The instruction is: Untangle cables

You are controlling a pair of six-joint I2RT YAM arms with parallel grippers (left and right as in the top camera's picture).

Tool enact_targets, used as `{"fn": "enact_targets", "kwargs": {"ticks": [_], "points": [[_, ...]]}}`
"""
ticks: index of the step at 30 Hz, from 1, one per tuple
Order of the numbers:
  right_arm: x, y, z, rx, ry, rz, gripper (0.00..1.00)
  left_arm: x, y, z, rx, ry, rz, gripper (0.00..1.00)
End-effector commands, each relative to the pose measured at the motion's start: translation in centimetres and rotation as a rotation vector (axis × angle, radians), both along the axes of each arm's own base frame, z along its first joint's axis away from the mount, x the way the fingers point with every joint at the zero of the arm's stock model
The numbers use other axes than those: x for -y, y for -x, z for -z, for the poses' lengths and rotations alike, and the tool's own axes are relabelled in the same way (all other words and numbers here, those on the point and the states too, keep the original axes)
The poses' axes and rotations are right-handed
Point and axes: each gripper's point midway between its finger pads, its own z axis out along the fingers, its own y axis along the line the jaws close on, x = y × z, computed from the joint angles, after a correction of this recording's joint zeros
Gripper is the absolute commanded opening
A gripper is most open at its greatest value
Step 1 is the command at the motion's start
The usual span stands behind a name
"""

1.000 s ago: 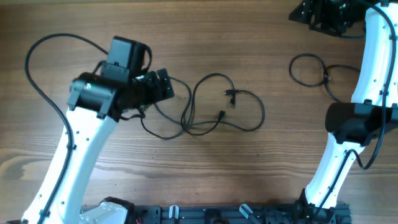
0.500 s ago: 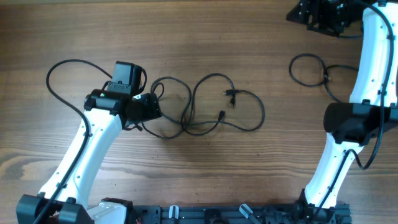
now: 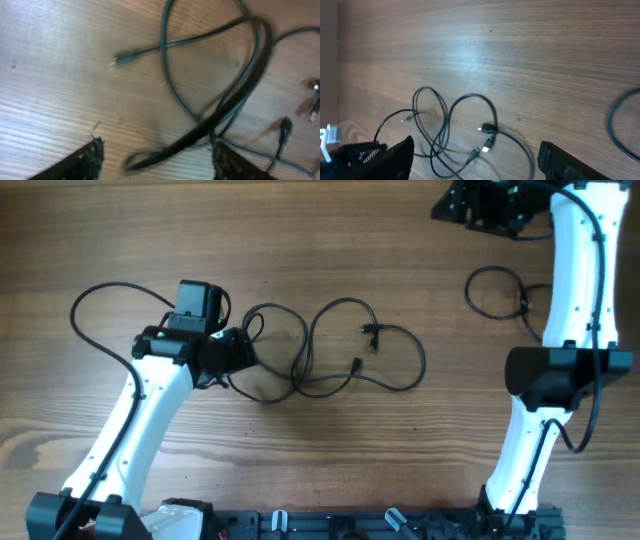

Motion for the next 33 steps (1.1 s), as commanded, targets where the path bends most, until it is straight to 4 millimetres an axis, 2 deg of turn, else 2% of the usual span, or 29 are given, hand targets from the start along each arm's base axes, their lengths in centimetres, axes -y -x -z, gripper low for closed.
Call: {"fn": "enact_targets", "kwargs": {"ticks": [1,2,4,6,8,9,10,13,15,17,19,22,23,25,27,29,33], "points": [[-4.7,1.4,-1.6,0.028,-0.003,-0.079,0.81,-2.8,-3.4,-8.3,0.185,0.055,-0.131,0.76],[-5.9,1.7,-1.6,0.028,-0.004,-0.105,0.81,-3.7,-3.7,-10.2,0.223,0.056,-0.158,0.77],[-9.8,3.1,-1.6,0.009,-0.014,-0.163,0.80,-6.6,-4.0,-15.0,0.322,0.060,-0.261,0.80],[-14.1,5.0,-1.6,-0.011,-0.021,-0.233,0.80,-9.3,-3.4,-16.7,0.371,0.067,-0.376,0.83],[-18.0,7.4,-1.2,-0.043,-0.019,-0.297,0.80,-11.3,-3.0,-16.9,0.380,0.056,-0.434,0.84],[-19.3,8.2,-0.8,-0.062,-0.006,-0.300,0.80,-12.1,-2.8,-16.8,0.379,0.051,-0.459,0.85],[-21.3,9.4,0.0,-0.084,0.017,-0.313,0.80,-13.2,-2.5,-16.8,0.375,0.045,-0.493,0.85],[-24.6,11.2,2.0,-0.130,0.051,-0.305,0.72,-15.2,-1.8,-16.6,0.369,0.033,-0.558,0.86],[-27.5,12.1,4.5,-0.168,0.069,-0.252,0.60,-16.2,-1.1,-16.3,0.349,0.028,-0.596,0.86],[-29.7,12.8,6.5,-0.208,0.052,-0.215,0.54,-16.4,-0.7,-16.1,0.333,0.023,-0.605,0.86],[-30.9,13.5,8.2,-0.257,0.045,-0.165,0.50,-16.4,-0.5,-15.9,0.323,0.018,-0.608,0.87],[-32.1,14.6,11.1,-0.315,0.050,-0.121,0.49,-16.3,-0.4,-15.8,0.315,0.019,-0.609,0.88],[-32.5,14.8,12.1,-0.315,0.048,-0.125,0.49,-16.3,-0.2,-15.7,0.309,0.020,-0.609,0.90],[-33.4,14.6,13.3,-0.295,0.030,-0.132,0.47,-16.2,0.0,-15.5,0.296,0.021,-0.610,1.00],[-33.9,14.3,14.1,-0.271,0.012,-0.142,0.43,-16.1,0.2,-15.4,0.287,0.022,-0.610,1.00],[-34.1,14.0,14.3,-0.251,0.007,-0.158,0.33,-16.1,0.2,-15.4,0.287,0.022,-0.610,1.00],[-34.2,13.8,14.2,-0.192,0.017,-0.242,0.04,-16.1,0.2,-15.4,0.287,0.022,-0.610,1.00]]}}
